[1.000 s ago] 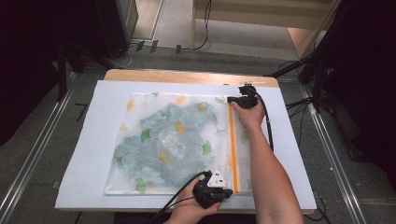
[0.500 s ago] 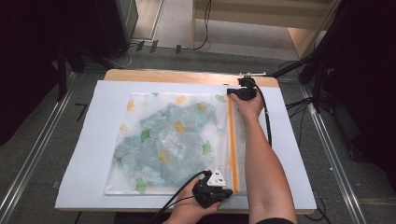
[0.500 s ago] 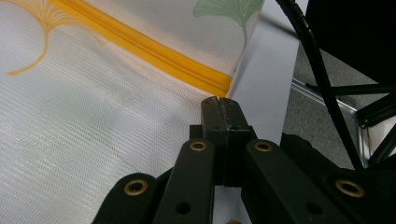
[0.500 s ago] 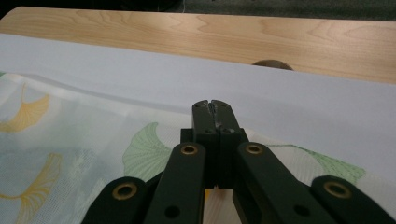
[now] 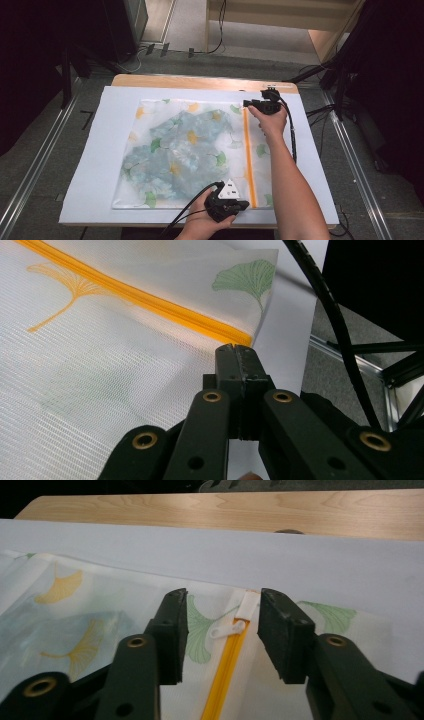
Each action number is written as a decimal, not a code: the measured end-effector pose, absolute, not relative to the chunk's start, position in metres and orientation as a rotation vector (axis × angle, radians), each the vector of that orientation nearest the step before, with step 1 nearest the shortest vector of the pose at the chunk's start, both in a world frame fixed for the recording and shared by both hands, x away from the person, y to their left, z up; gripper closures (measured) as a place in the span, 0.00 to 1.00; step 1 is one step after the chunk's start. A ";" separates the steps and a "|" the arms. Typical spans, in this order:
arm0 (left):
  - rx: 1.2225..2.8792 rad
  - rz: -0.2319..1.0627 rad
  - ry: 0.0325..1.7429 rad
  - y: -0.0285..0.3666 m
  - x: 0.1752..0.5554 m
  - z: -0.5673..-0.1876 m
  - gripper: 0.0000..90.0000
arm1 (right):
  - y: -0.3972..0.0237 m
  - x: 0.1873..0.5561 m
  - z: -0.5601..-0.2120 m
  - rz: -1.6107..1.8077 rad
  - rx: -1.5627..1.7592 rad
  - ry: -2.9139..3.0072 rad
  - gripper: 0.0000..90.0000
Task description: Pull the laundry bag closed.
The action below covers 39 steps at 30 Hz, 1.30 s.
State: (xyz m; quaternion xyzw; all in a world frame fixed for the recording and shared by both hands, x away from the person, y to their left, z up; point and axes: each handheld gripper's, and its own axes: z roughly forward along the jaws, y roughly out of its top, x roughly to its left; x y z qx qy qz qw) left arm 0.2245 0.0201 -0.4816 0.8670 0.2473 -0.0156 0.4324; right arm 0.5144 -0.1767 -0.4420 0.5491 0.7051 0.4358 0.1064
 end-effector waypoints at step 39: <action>1.964 0.152 0.785 0.101 0.246 -0.459 0.02 | -0.229 0.313 -0.467 1.340 1.446 2.158 0.01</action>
